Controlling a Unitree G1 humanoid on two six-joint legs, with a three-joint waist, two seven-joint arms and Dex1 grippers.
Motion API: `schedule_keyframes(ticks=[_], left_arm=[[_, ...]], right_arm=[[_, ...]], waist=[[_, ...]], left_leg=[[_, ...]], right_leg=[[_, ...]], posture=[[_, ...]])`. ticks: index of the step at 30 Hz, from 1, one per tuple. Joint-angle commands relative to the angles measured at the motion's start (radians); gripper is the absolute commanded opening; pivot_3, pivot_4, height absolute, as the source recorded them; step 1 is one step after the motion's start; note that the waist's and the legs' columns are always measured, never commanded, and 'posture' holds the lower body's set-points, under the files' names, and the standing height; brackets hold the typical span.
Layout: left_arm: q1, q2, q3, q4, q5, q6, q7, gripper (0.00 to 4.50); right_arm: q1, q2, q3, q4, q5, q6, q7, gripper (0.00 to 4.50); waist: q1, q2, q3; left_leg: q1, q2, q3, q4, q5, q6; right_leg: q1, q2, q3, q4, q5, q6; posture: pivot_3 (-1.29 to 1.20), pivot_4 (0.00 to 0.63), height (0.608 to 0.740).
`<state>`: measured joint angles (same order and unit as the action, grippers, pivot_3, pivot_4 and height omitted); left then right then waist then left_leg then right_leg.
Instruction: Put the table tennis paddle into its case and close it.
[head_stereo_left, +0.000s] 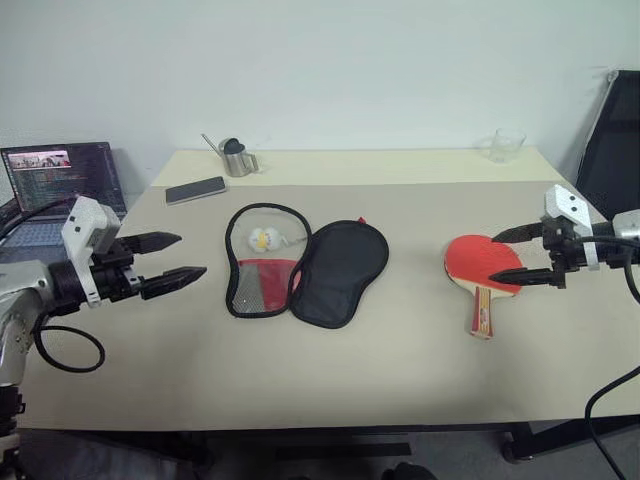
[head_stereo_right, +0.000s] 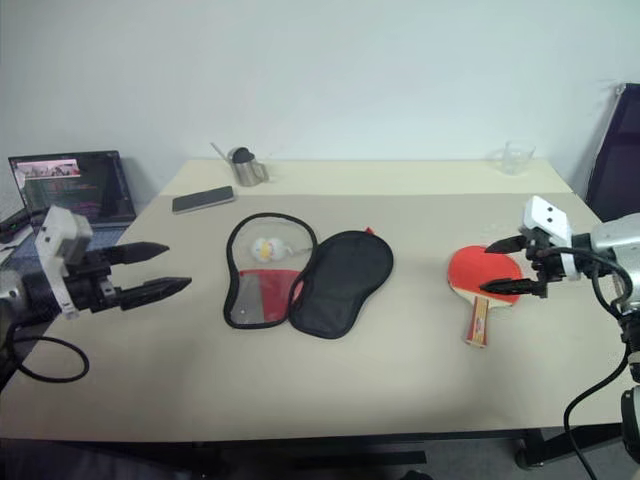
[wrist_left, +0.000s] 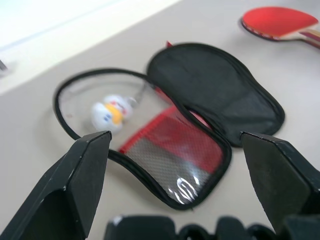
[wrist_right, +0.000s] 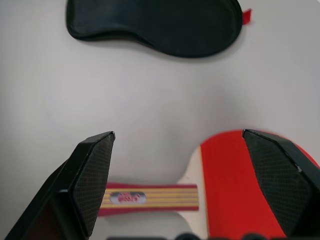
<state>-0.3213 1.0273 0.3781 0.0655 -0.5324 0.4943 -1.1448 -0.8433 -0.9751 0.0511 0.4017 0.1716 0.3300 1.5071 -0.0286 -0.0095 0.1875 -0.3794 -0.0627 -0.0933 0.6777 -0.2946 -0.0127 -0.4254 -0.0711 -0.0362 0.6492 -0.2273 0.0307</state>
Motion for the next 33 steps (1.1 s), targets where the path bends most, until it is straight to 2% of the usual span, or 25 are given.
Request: schedule_keyframes(ticks=[1, 5, 9, 17, 21, 24, 27, 33], left_arm=[[0.003, 0.012, 0.037, -0.043, -0.012, -0.004, 0.013, 4.5], [0.011, -0.001, 0.059, -0.063, -0.024, 0.004, 0.042, 4.5], [-0.04, -0.042, 0.001, -0.048, -0.007, -0.002, 0.09, 4.5], [-0.25, -0.185, -0.156, 0.28, 0.128, -0.018, 0.218, 4.5], [-0.356, -0.267, -0.184, 0.459, 0.155, 0.04, 0.284, 4.5], [-0.399, -0.328, -0.212, 0.516, 0.165, 0.076, 0.292, 4.5], [-0.441, -0.408, -0.237, 0.591, 0.196, 0.128, 0.375, 4.5], [-0.419, -0.509, -0.249, 0.569, 0.202, 0.179, 0.425, 4.5]], right_arm=[[-0.019, 0.003, -0.02, -0.048, 0.033, 0.012, 0.005, 4.49], [-0.031, 0.03, -0.012, -0.036, 0.032, 0.005, -0.012, 4.49], [-0.063, 0.048, -0.015, -0.007, 0.023, -0.017, -0.023, 4.49], [0.04, 0.001, -0.06, -0.105, 0.05, 0.031, -0.064, 4.49], [0.083, -0.028, -0.072, -0.161, 0.071, 0.07, -0.061, 4.49], [0.106, -0.047, -0.074, -0.165, 0.066, 0.067, -0.077, 4.49], [0.117, -0.051, -0.08, -0.194, 0.081, 0.095, -0.092, 4.49], [0.13, -0.079, -0.095, -0.202, 0.08, 0.097, -0.113, 4.49]], waist=[[0.0, 0.0, 0.0], [0.0, 0.0, 0.0], [0.001, 0.0, 0.0], [0.017, -0.001, 0.0], [0.024, -0.001, 0.0], [0.024, -0.001, 0.0], [0.026, -0.001, -0.001], [0.027, 0.0, -0.002]], left_leg=[[0.0, 0.0, 0.0, 0.0, 0.0, 0.0], [0.0, 0.0, 0.0, 0.0, 0.0, 0.0], [0.0, 0.0, 0.0, 0.0, 0.0, 0.0], [-0.001, -0.001, 0.0, 0.001, 0.0, 0.0], [-0.001, -0.001, 0.0, 0.002, 0.0, 0.0], [-0.001, -0.001, 0.001, 0.002, 0.0, 0.0], [-0.001, -0.001, 0.001, 0.002, 0.0, 0.0], [0.0, -0.001, 0.001, 0.003, 0.0, 0.0]], right_leg=[[0.0, 0.0, 0.0, 0.0, 0.0, 0.0], [0.0, 0.0, 0.0, 0.0, 0.0, 0.0], [0.0, 0.0, 0.0, 0.0, 0.0, 0.0], [0.0, 0.0, 0.0, 0.0, 0.0, 0.0], [0.0, 0.0, 0.0, 0.001, 0.0, 0.0], [0.0, 0.0, 0.0, 0.001, 0.0, 0.0], [0.0, 0.0, 0.0, 0.001, 0.0, 0.0], [0.0, 0.0, 0.0, 0.002, 0.0, 0.0]], posture=[[0.0, 0.15, 0.74], [0.0, 0.15, 0.74], [0.0, 0.15, 0.74], [0.0, 0.15, 0.74], [0.0, 0.15, 0.74], [0.0, 0.15, 0.74], [0.0, 0.15, 0.74], [0.0, 0.15, 0.74]])
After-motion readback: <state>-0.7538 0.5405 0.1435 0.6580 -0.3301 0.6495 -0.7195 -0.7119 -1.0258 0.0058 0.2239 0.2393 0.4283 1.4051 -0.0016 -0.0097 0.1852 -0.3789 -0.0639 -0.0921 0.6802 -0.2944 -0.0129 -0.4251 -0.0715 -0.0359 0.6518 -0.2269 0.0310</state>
